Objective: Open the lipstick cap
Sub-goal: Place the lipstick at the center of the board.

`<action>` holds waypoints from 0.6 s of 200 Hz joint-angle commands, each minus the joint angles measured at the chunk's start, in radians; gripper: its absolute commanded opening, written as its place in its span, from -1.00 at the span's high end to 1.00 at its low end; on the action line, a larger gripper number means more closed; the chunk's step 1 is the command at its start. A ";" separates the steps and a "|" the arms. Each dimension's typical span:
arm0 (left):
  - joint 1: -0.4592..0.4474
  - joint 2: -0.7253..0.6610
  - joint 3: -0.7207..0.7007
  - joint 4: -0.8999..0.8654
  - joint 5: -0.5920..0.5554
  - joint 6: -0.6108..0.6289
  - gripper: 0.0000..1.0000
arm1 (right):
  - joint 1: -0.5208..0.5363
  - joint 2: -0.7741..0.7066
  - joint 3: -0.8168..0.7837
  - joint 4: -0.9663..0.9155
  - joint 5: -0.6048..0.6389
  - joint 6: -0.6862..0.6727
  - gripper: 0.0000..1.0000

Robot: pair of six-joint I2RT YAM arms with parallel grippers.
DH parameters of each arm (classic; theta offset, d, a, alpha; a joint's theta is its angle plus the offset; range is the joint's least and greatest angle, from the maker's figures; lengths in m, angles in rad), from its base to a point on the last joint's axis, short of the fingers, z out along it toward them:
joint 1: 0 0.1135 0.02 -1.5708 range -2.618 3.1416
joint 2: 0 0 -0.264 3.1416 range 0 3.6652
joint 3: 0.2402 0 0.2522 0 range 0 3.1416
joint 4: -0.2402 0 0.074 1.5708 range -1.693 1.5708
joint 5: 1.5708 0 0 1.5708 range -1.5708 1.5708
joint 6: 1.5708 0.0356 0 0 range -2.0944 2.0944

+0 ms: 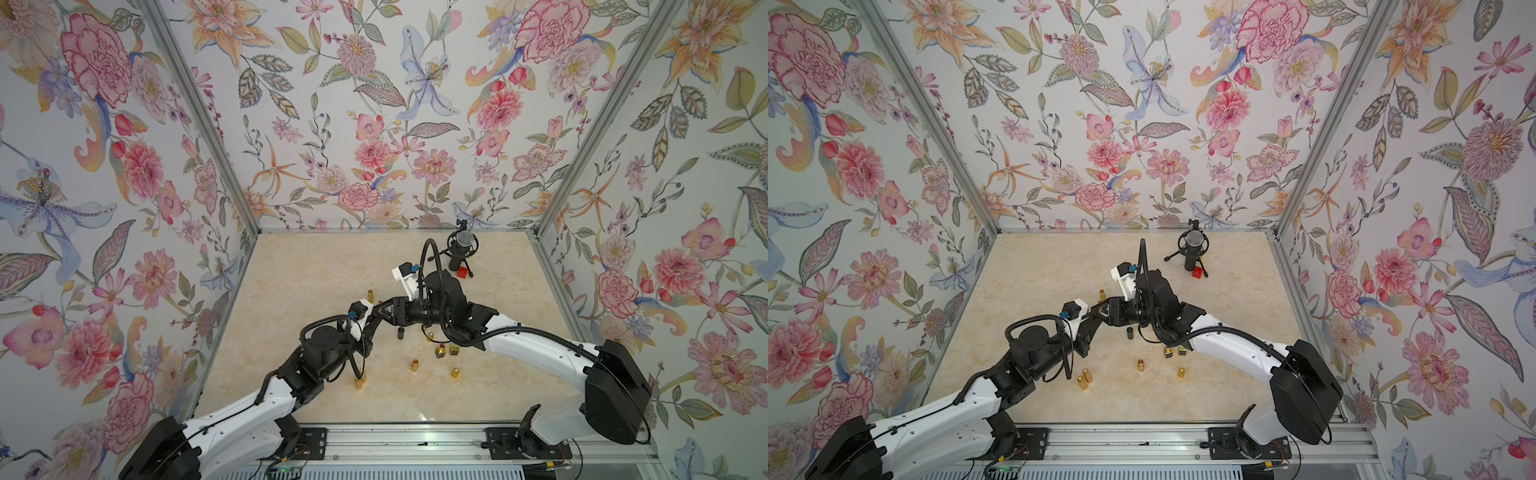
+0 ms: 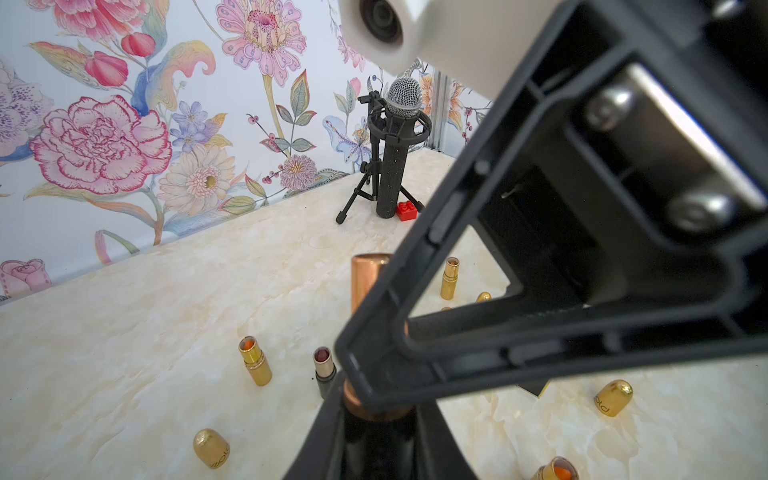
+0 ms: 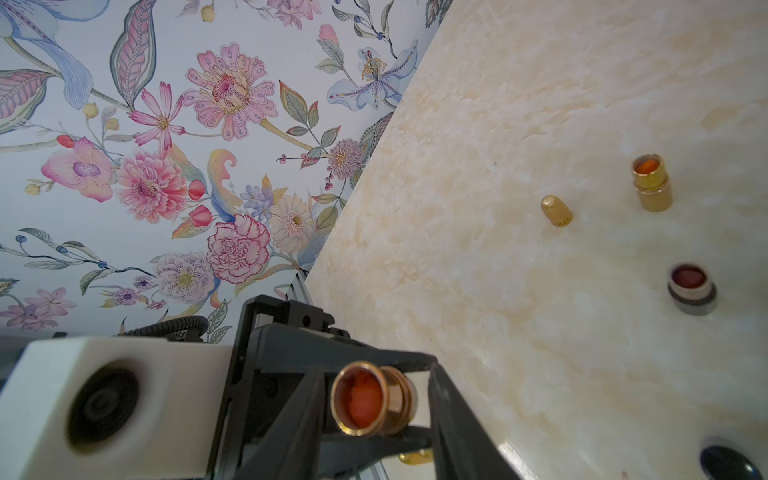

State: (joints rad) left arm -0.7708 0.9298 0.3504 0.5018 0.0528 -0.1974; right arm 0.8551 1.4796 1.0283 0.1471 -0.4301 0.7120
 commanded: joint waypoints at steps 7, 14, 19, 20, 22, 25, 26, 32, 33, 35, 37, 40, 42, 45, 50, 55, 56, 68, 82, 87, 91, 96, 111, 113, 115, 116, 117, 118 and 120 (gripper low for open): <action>0.005 0.010 0.031 -0.002 0.022 0.019 0.92 | 0.011 0.012 0.044 0.011 0.047 -0.020 0.29; 0.005 0.010 0.032 -0.007 0.020 0.020 0.92 | 0.011 0.011 0.043 0.013 0.049 -0.022 0.32; 0.005 0.009 0.031 -0.008 0.019 0.021 0.92 | 0.012 0.011 0.044 0.011 0.053 -0.023 0.34; 0.004 0.009 0.032 -0.008 0.019 0.021 0.92 | 0.012 0.011 0.044 0.010 0.053 -0.023 0.34; 0.004 0.009 0.032 -0.008 0.018 0.021 0.92 | 0.012 0.011 0.045 0.007 0.054 -0.025 0.35; 0.005 0.008 0.030 -0.008 0.017 0.021 0.93 | 0.012 0.012 0.047 0.005 0.054 -0.028 0.37; 0.005 0.008 0.030 -0.009 0.017 0.021 0.92 | 0.013 0.013 0.047 0.004 0.054 -0.029 0.38; 0.005 0.007 0.030 -0.008 0.015 0.021 0.92 | 0.015 0.013 0.047 0.000 0.056 -0.034 0.41; 0.005 0.006 0.030 -0.008 0.015 0.021 0.92 | 0.014 0.012 0.047 0.000 0.056 -0.035 0.42; 0.004 0.005 0.029 -0.009 0.015 0.021 0.92 | 0.014 0.012 0.047 -0.001 0.056 -0.035 0.44; 0.004 0.005 0.029 -0.009 0.015 0.021 0.93 | 0.013 0.013 0.047 -0.001 0.057 -0.037 0.45; 0.004 0.006 0.029 -0.008 0.015 0.022 0.92 | 0.015 0.012 0.047 -0.002 0.059 -0.038 0.46; 0.004 0.006 0.027 -0.008 0.015 0.023 0.92 | 0.015 0.010 0.047 -0.003 0.058 -0.039 0.47; 0.005 0.005 0.027 -0.008 0.016 0.023 0.92 | 0.015 0.010 0.046 -0.003 0.060 -0.039 0.48; 0.005 0.007 0.026 -0.011 0.015 0.024 0.92 | 0.015 0.010 0.045 -0.003 0.060 -0.041 0.49; 0.005 0.008 0.027 -0.011 0.014 0.023 0.92 | 0.015 0.011 0.044 -0.004 0.060 -0.043 0.49; 0.005 0.009 0.027 -0.011 0.015 0.024 0.92 | 0.015 0.011 0.044 -0.003 0.060 -0.042 0.49; 0.005 0.011 0.027 -0.016 0.014 0.024 0.92 | 0.016 0.011 0.047 -0.004 0.057 -0.045 0.57; 0.005 0.011 0.027 -0.017 0.010 0.024 0.92 | 0.017 0.010 0.046 -0.004 0.061 -0.049 0.58; 0.004 0.012 0.027 -0.018 0.009 0.025 0.92 | 0.018 0.008 0.046 -0.004 0.061 -0.049 0.59; 0.005 0.011 0.027 -0.019 0.010 0.024 0.92 | 0.017 0.009 0.046 -0.004 0.061 -0.048 0.62; 0.005 0.012 0.027 -0.019 0.010 0.024 0.92 | 0.019 0.009 0.047 -0.004 0.060 -0.048 0.63; 0.005 0.012 0.027 -0.022 0.009 0.023 0.90 | 0.018 0.007 0.053 -0.004 0.060 -0.049 0.63; 0.005 0.012 0.026 -0.023 0.009 0.023 0.89 | 0.018 0.007 0.053 -0.004 0.060 -0.050 0.63; 0.004 0.012 0.026 -0.023 0.008 0.023 0.87 | 0.019 0.006 0.054 -0.004 0.060 -0.051 0.63; 0.005 0.011 0.026 -0.023 0.007 0.023 0.87 | 0.018 0.006 0.055 -0.004 0.060 -0.050 0.63; 0.004 0.012 0.025 -0.023 0.007 0.023 0.86 | 0.019 0.006 0.055 -0.004 0.060 -0.051 0.63; 0.004 0.011 0.025 -0.024 0.007 0.023 0.85 | 0.018 0.006 0.056 -0.004 0.060 -0.052 0.63; 0.004 0.011 0.025 -0.025 0.007 0.023 0.84 | 0.019 0.006 0.056 -0.004 0.060 -0.053 0.63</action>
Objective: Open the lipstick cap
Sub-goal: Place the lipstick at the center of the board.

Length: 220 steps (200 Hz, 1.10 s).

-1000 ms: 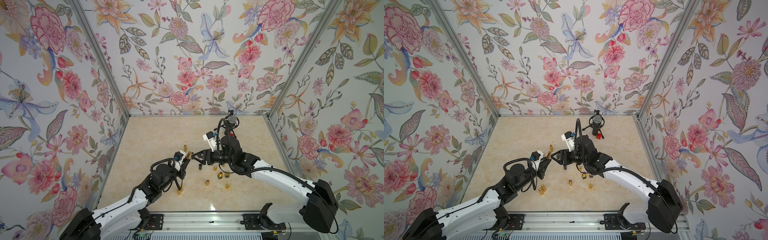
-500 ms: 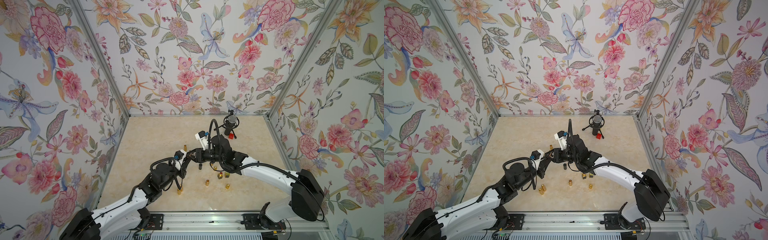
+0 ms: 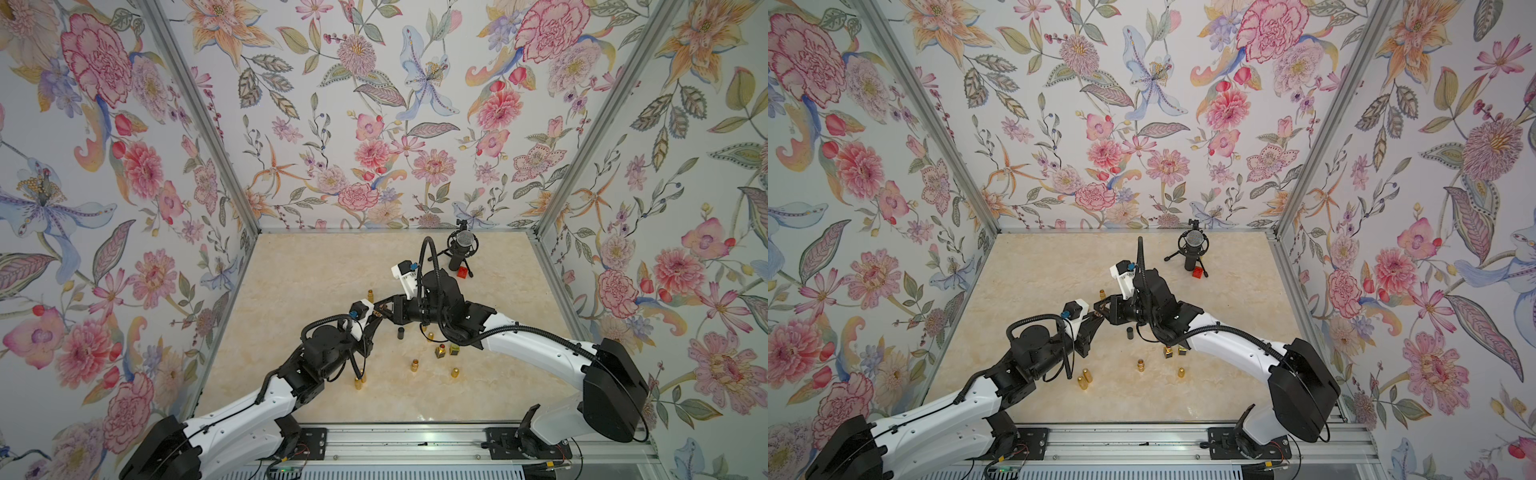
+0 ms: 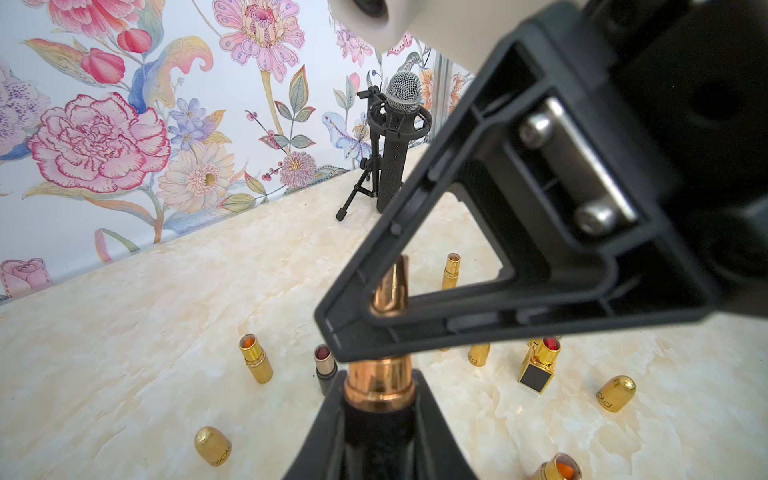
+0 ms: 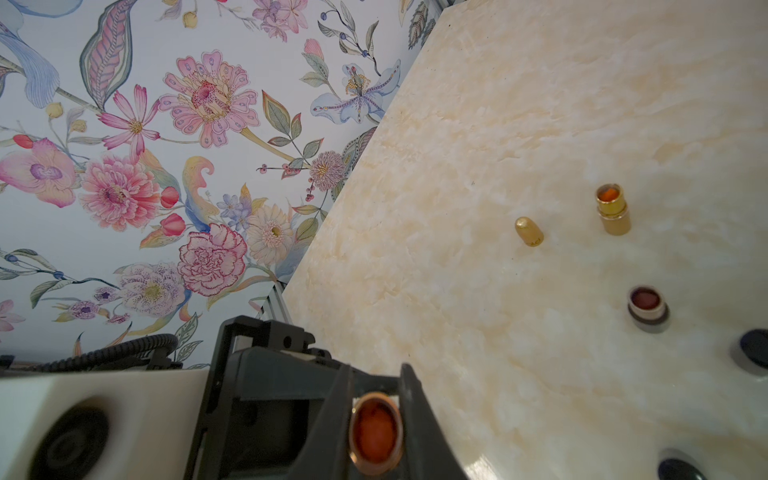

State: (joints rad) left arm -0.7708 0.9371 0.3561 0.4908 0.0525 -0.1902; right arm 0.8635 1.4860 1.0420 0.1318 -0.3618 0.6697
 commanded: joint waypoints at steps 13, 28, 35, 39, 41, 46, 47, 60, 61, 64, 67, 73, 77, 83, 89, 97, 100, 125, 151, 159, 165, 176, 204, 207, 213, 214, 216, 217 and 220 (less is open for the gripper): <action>0.005 0.005 0.023 -0.024 0.004 0.015 0.59 | 0.009 -0.005 0.047 0.004 0.004 -0.022 0.64; 0.005 -0.002 0.025 -0.044 -0.001 0.009 -0.18 | 0.006 -0.012 0.049 -0.017 0.039 -0.046 0.64; 0.005 -0.010 0.024 -0.057 -0.004 0.001 -0.56 | 0.002 -0.014 0.051 -0.038 0.059 -0.065 0.64; 0.005 -0.016 0.023 -0.065 -0.006 -0.004 -0.69 | 0.002 -0.016 0.053 -0.055 0.076 -0.078 0.64; 0.005 -0.019 0.022 -0.069 -0.009 -0.006 -0.74 | 0.003 -0.016 0.054 -0.064 0.088 -0.088 0.64; 0.004 -0.027 0.019 -0.079 -0.015 -0.013 -0.83 | 0.003 -0.016 0.057 -0.087 0.116 -0.109 0.64; 0.005 -0.029 0.019 -0.082 -0.017 -0.013 -0.85 | 0.004 -0.016 0.057 -0.092 0.123 -0.113 0.65; 0.005 -0.046 0.017 -0.126 -0.051 -0.030 -0.95 | 0.008 -0.015 0.059 -0.141 0.207 -0.161 0.65; 0.005 -0.048 0.017 -0.132 -0.052 -0.031 -0.95 | 0.007 -0.014 0.059 -0.144 0.211 -0.166 0.65; 0.005 -0.052 0.018 -0.144 -0.057 -0.033 -0.96 | 0.008 -0.012 0.057 -0.148 0.225 -0.177 0.65; 0.005 -0.056 0.019 -0.158 -0.062 -0.036 -0.97 | 0.012 -0.011 0.056 -0.153 0.240 -0.193 0.65; 0.005 -0.068 0.020 -0.185 -0.070 -0.043 -0.98 | 0.020 -0.007 0.056 -0.167 0.282 -0.222 0.65; 0.005 -0.074 0.020 -0.201 -0.080 -0.048 -0.98 | 0.026 -0.003 0.056 -0.174 0.310 -0.242 0.65; 0.005 -0.085 0.021 -0.226 -0.096 -0.061 -0.98 | 0.035 0.002 0.055 -0.182 0.343 -0.270 0.65; 0.005 -0.099 0.023 -0.252 -0.114 -0.075 -0.98 | 0.044 0.011 0.053 -0.184 0.371 -0.298 0.65; 0.006 -0.120 0.022 -0.284 -0.135 -0.092 -0.98 | 0.060 0.020 0.049 -0.184 0.409 -0.333 0.65; 0.005 -0.129 0.022 -0.294 -0.145 -0.100 -0.98 | 0.066 0.025 0.048 -0.184 0.424 -0.345 0.65; 0.005 -0.190 0.037 -0.419 -0.254 -0.158 -0.98 | 0.110 0.090 0.057 -0.183 0.499 -0.426 0.65; 0.005 -0.231 0.053 -0.547 -0.345 -0.211 -0.98 | 0.131 0.160 0.059 -0.149 0.531 -0.447 0.67; 0.005 -0.245 0.052 -0.575 -0.361 -0.225 -0.98 | 0.135 0.177 0.054 -0.132 0.542 -0.450 0.67; 0.005 -0.256 0.052 -0.594 -0.372 -0.236 -0.98 | 0.137 0.190 0.051 -0.121 0.545 -0.454 0.68; 0.005 -0.276 0.050 -0.622 -0.394 -0.254 -0.98 | 0.142 0.211 0.046 -0.099 0.550 -0.469 0.68; 0.006 -0.334 0.040 -0.648 -0.424 -0.282 -0.98 | 0.161 0.255 0.024 -0.036 0.566 -0.503 0.67; 0.007 -0.339 0.039 -0.649 -0.428 -0.285 -0.98 | 0.163 0.259 0.017 -0.023 0.567 -0.506 0.67; 0.008 -0.350 0.037 -0.651 -0.435 -0.290 -0.98 | 0.166 0.264 0.005 0.004 0.569 -0.510 0.66; 0.007 -0.350 0.036 -0.652 -0.436 -0.290 -0.98 | 0.166 0.265 0.003 0.007 0.569 -0.510 0.66; 0.007 -0.353 0.035 -0.653 -0.438 -0.292 -0.98 | 0.165 0.268 0.000 0.014 0.568 -0.510 0.66; 0.007 -0.354 0.034 -0.653 -0.438 -0.292 -0.98 | 0.165 0.269 -0.002 0.018 0.568 -0.510 0.66; 0.007 -0.358 0.034 -0.655 -0.441 -0.293 -0.98 | 0.165 0.272 -0.005 0.026 0.567 -0.510 0.66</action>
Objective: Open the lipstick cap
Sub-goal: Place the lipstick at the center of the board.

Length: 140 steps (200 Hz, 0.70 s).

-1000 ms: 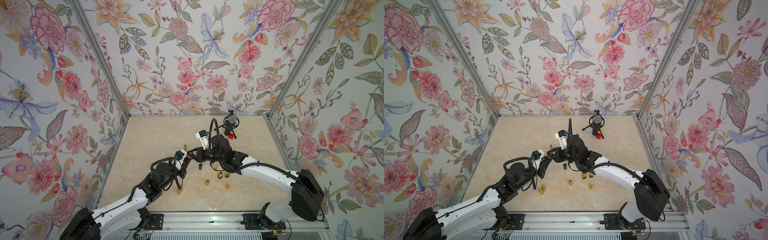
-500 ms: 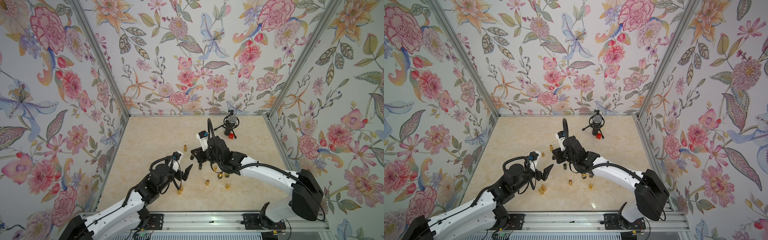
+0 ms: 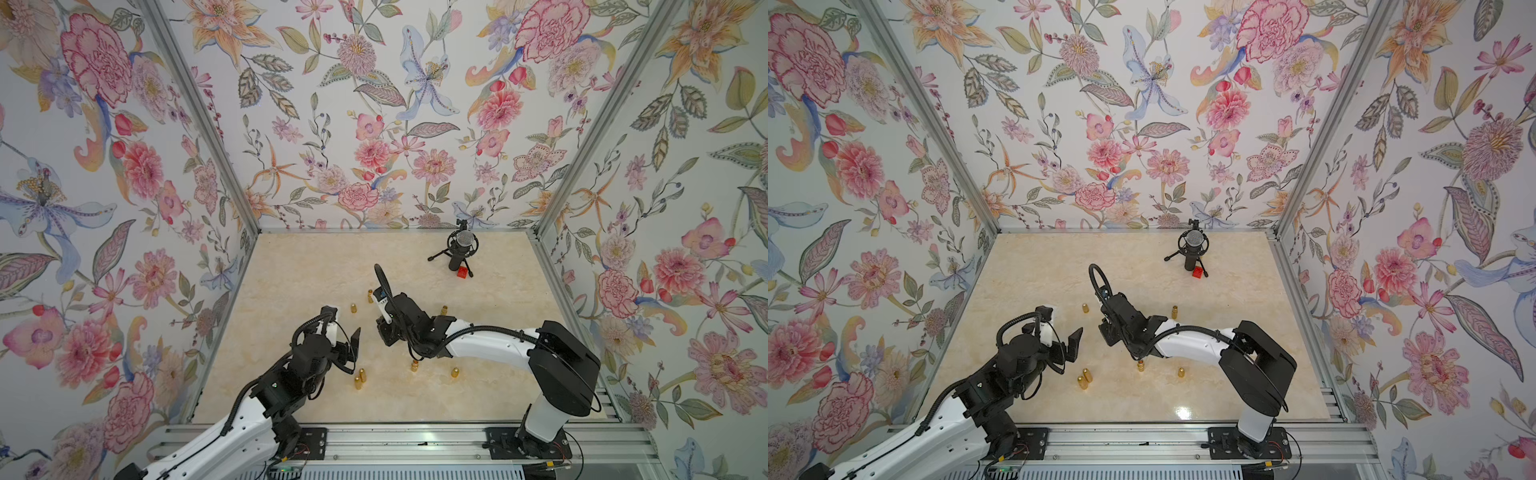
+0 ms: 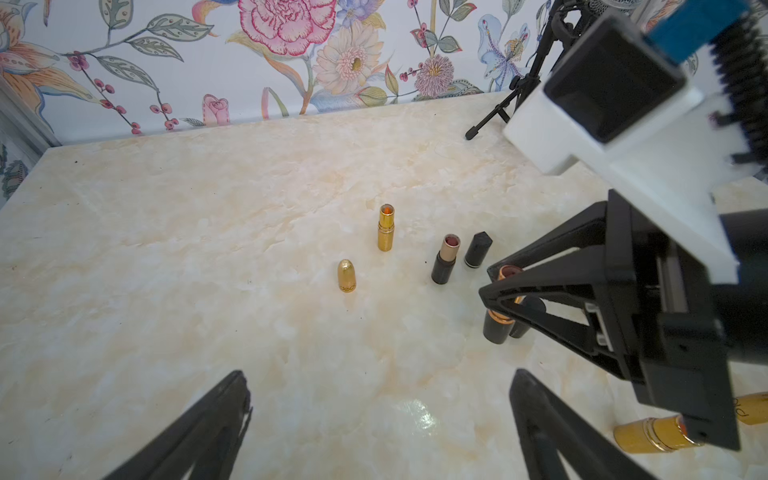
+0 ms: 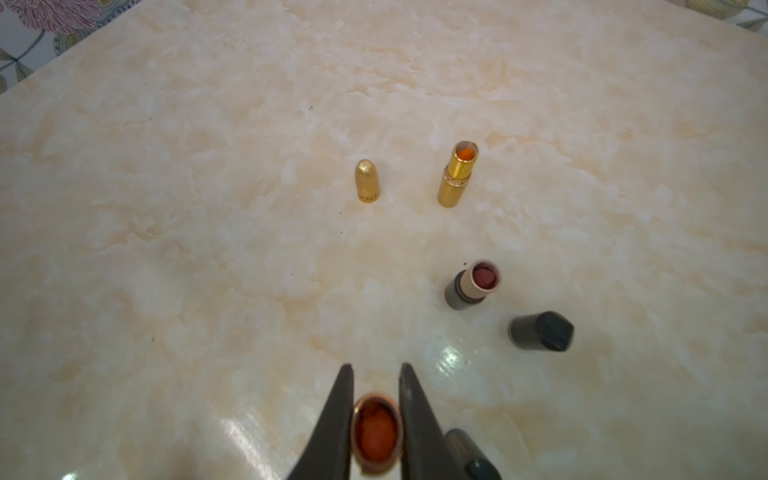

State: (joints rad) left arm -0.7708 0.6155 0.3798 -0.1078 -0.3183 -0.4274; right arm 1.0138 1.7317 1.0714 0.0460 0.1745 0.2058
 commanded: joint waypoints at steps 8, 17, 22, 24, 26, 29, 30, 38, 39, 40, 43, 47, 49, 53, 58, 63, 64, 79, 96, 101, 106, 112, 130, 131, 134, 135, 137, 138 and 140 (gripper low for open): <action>0.007 -0.045 0.008 -0.065 -0.074 -0.059 -0.98 | 0.015 0.037 -0.043 0.132 0.037 -0.046 0.65; 0.007 -0.052 0.007 -0.073 -0.077 -0.064 -0.98 | 0.014 0.049 -0.048 0.148 0.042 -0.050 0.65; 0.007 -0.055 0.007 -0.076 -0.079 -0.068 -0.98 | 0.014 0.057 -0.047 0.150 0.042 -0.052 0.65; 0.008 -0.056 0.007 -0.077 -0.080 -0.070 -0.98 | 0.015 0.060 -0.047 0.152 0.041 -0.053 0.65; 0.007 -0.057 0.007 -0.078 -0.080 -0.072 -0.98 | 0.015 0.062 -0.048 0.155 0.040 -0.054 0.65; 0.007 -0.057 0.007 -0.080 -0.080 -0.072 -0.98 | 0.015 0.068 -0.048 0.157 0.039 -0.055 0.65; 0.007 -0.058 0.007 -0.080 -0.080 -0.072 -0.98 | 0.015 0.070 -0.048 0.159 0.039 -0.055 0.65; 0.008 -0.059 0.006 -0.084 -0.082 -0.074 -0.98 | 0.015 0.080 -0.047 0.164 0.037 -0.054 0.64; 0.007 -0.059 0.006 -0.085 -0.081 -0.074 -0.98 | 0.013 0.082 -0.047 0.164 0.037 -0.054 0.64; 0.007 -0.059 0.006 -0.084 -0.082 -0.075 -0.98 | 0.013 0.086 -0.046 0.164 0.036 -0.053 0.65; 0.007 -0.058 0.008 -0.086 -0.082 -0.076 -0.98 | 0.014 0.089 -0.045 0.165 0.035 -0.051 0.64; 0.008 -0.057 0.010 -0.086 -0.081 -0.077 -0.98 | 0.012 0.093 -0.044 0.167 0.033 -0.049 0.64; 0.007 -0.057 0.010 -0.086 -0.080 -0.077 -0.98 | 0.011 0.098 -0.045 0.169 0.031 -0.047 0.64; 0.007 -0.057 0.011 -0.086 -0.077 -0.078 -0.98 | 0.011 0.101 -0.046 0.172 0.028 -0.044 0.64; 0.007 -0.057 0.013 -0.087 -0.077 -0.077 -0.98 | 0.007 0.106 -0.050 0.181 0.022 -0.037 0.64; 0.007 -0.056 0.014 -0.086 -0.074 -0.078 -0.98 | 0.005 0.111 -0.054 0.190 0.014 -0.032 0.65; 0.007 -0.055 0.014 -0.087 -0.074 -0.078 -0.98 | 0.005 0.112 -0.054 0.192 0.014 -0.031 0.65; 0.007 -0.050 0.018 -0.087 -0.068 -0.076 -0.98 | -0.001 0.128 -0.060 0.206 0.009 -0.022 0.65; 0.007 -0.043 0.020 -0.087 -0.067 -0.076 -0.98 | 0.003 0.138 -0.068 0.227 0.015 -0.030 0.64; 0.007 -0.042 0.021 -0.087 -0.067 -0.076 -0.98 | 0.003 0.142 -0.070 0.231 0.014 -0.030 0.64; 0.007 -0.041 0.020 -0.084 -0.064 -0.076 -0.98 | 0.002 0.146 -0.070 0.233 0.015 -0.029 0.65; 0.007 -0.039 0.020 -0.083 -0.063 -0.076 -0.98 | 0.001 0.151 -0.068 0.233 0.015 -0.027 0.64; 0.007 -0.037 0.024 -0.082 -0.058 -0.076 -0.98 | -0.002 0.157 -0.081 0.254 0.009 -0.021 0.64; 0.007 -0.037 0.024 -0.081 -0.058 -0.076 -0.98 | -0.002 0.157 -0.081 0.255 0.009 -0.020 0.64; 0.006 -0.037 0.024 -0.081 -0.058 -0.076 -0.98 | -0.002 0.157 -0.083 0.256 0.010 -0.021 0.63; 0.007 -0.037 0.024 -0.081 -0.058 -0.076 -0.98 | -0.003 0.158 -0.084 0.258 0.010 -0.021 0.63; 0.007 -0.037 0.023 -0.082 -0.058 -0.075 -0.98 | -0.002 0.158 -0.085 0.259 0.010 -0.020 0.63; 0.007 -0.037 0.023 -0.082 -0.058 -0.075 -0.98 | -0.002 0.159 -0.085 0.260 0.010 -0.020 0.63; 0.006 -0.037 0.023 -0.080 -0.059 -0.074 -0.98 | -0.002 0.158 -0.085 0.261 0.011 -0.020 0.63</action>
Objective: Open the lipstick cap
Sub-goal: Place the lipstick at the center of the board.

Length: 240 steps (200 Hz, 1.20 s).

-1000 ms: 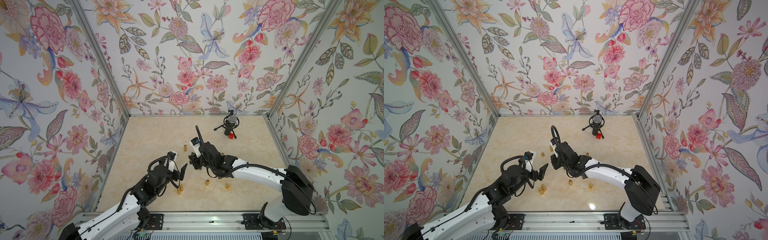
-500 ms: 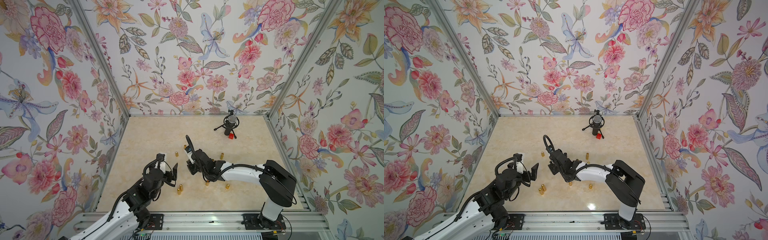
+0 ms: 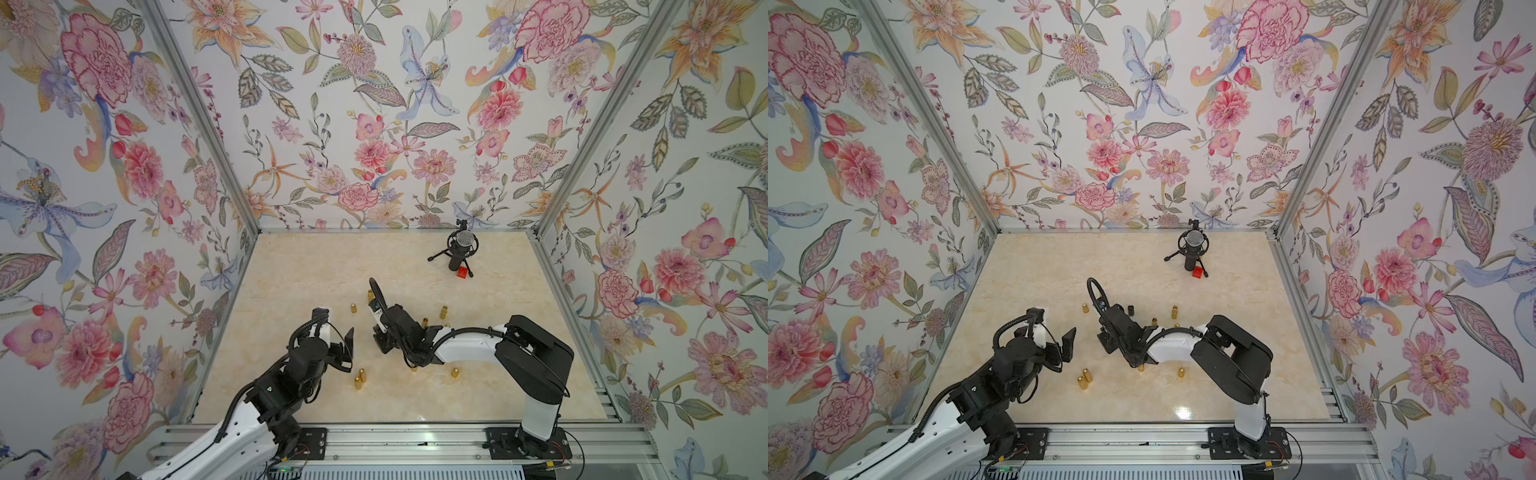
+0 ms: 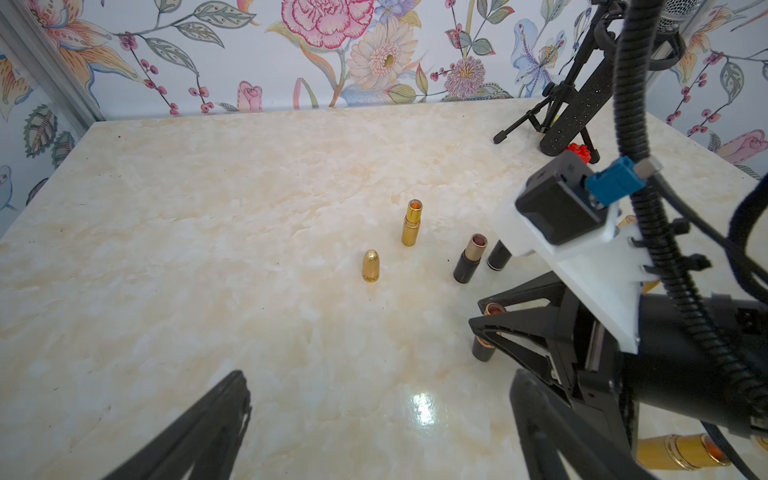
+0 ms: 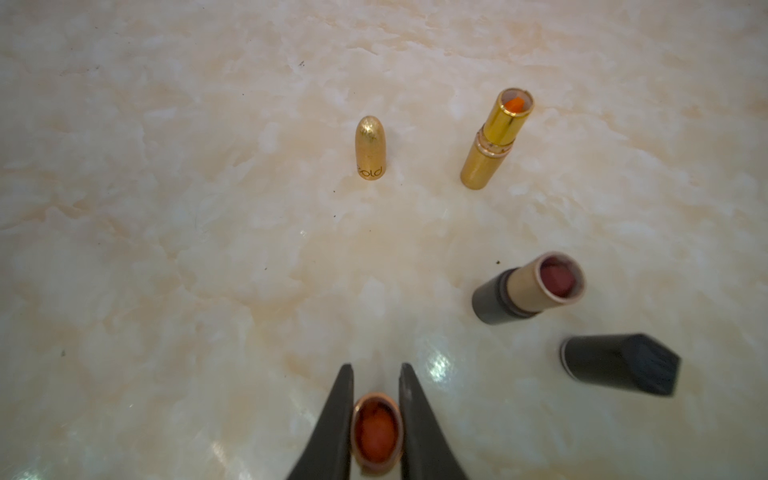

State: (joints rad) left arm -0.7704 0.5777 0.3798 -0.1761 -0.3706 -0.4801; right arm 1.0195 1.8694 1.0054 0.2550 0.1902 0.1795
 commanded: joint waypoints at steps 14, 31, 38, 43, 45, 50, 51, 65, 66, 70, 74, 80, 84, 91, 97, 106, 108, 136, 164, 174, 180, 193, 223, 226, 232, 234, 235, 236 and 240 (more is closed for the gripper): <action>0.007 -0.002 0.021 -0.010 -0.010 -0.020 -0.98 | -0.008 0.020 -0.023 0.054 -0.002 0.006 0.62; 0.007 -0.003 0.017 -0.006 -0.011 -0.020 -0.98 | -0.007 0.014 -0.030 0.062 0.001 0.006 0.58; 0.006 -0.001 0.016 -0.004 -0.010 -0.019 -0.98 | -0.007 0.013 -0.031 0.061 0.003 0.008 0.56; 0.007 0.000 0.016 -0.003 -0.011 -0.020 -0.98 | -0.008 0.013 -0.031 0.059 0.003 0.008 0.55; 0.006 0.000 0.016 -0.003 -0.009 -0.020 -0.98 | -0.009 0.013 -0.031 0.059 0.004 0.007 0.55; 0.006 0.002 0.016 -0.006 -0.008 -0.021 -0.98 | -0.007 0.010 -0.033 0.059 0.005 0.008 0.54; 0.006 0.002 0.016 -0.006 -0.009 -0.020 -0.98 | -0.007 0.010 -0.033 0.059 0.005 0.008 0.54; 0.007 0.002 0.015 -0.006 -0.008 -0.020 -0.98 | -0.007 0.005 -0.042 0.068 0.010 0.009 0.51; 0.007 0.002 0.015 -0.005 -0.009 -0.021 -0.98 | -0.007 0.004 -0.042 0.069 0.010 0.009 0.50; 0.007 0.001 0.014 -0.006 -0.008 -0.020 -0.98 | -0.007 0.004 -0.043 0.069 0.011 0.009 0.48; 0.006 0.001 0.014 -0.006 -0.008 -0.020 -0.98 | -0.007 0.004 -0.044 0.069 0.011 0.009 0.46; 0.007 0.001 0.014 -0.005 -0.009 -0.020 -0.98 | -0.006 0.004 -0.042 0.069 0.011 0.009 0.42; 0.006 -0.001 0.014 -0.006 -0.008 -0.021 -0.98 | -0.006 0.004 -0.041 0.067 0.011 0.009 0.40; 0.006 -0.002 0.013 -0.006 -0.009 -0.020 -0.98 | -0.006 0.004 -0.040 0.065 0.011 0.009 0.39; 0.006 -0.002 0.013 -0.006 -0.009 -0.020 -0.98 | -0.006 0.003 -0.040 0.065 0.011 0.009 0.39; 0.006 -0.004 0.013 -0.006 -0.008 -0.019 -0.98 | -0.006 0.001 -0.040 0.065 0.011 0.009 0.38; 0.006 -0.004 0.013 -0.005 -0.008 -0.019 -0.98 | -0.006 0.001 -0.040 0.066 0.011 0.009 0.38; 0.007 -0.012 0.013 -0.005 -0.011 -0.020 -0.98 | -0.005 -0.032 -0.037 0.047 0.017 0.009 0.31; 0.006 -0.024 0.023 -0.017 -0.011 -0.027 -0.98 | -0.006 -0.114 -0.033 -0.015 0.019 0.009 0.20; 0.006 -0.028 0.027 -0.024 -0.012 -0.031 -0.98 | -0.005 -0.145 -0.026 -0.051 0.009 0.008 0.16; 0.006 -0.031 0.030 -0.029 -0.015 -0.034 -0.98 | -0.006 -0.162 -0.017 -0.080 -0.002 0.007 0.15; 0.006 -0.038 0.038 -0.043 -0.020 -0.043 -0.98 | 0.002 -0.202 -0.008 -0.131 -0.018 0.000 0.13; 0.006 -0.047 0.062 -0.080 -0.027 -0.055 -0.98 | 0.039 -0.312 -0.049 -0.174 -0.080 -0.026 0.08; 0.008 -0.048 0.065 -0.083 -0.029 -0.055 -0.98 | 0.045 -0.321 -0.053 -0.175 -0.091 -0.031 0.09; 0.008 -0.050 0.069 -0.089 -0.032 -0.057 -0.98 | 0.054 -0.336 -0.061 -0.180 -0.120 -0.041 0.09; 0.008 -0.050 0.070 -0.092 -0.033 -0.057 -0.98 | 0.057 -0.341 -0.063 -0.182 -0.128 -0.047 0.09; 0.008 -0.051 0.071 -0.093 -0.033 -0.058 -0.98 | 0.060 -0.344 -0.066 -0.186 -0.137 -0.050 0.09; 0.007 -0.051 0.071 -0.094 -0.034 -0.058 -0.98 | 0.060 -0.344 -0.066 -0.186 -0.137 -0.050 0.09; 0.008 -0.052 0.072 -0.100 -0.037 -0.059 -0.98 | 0.067 -0.353 -0.069 -0.191 -0.151 -0.059 0.09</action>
State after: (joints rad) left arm -0.7696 0.5411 0.4118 -0.2256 -0.3748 -0.5037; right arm 1.0477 1.5734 0.9714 0.1322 0.1406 0.1738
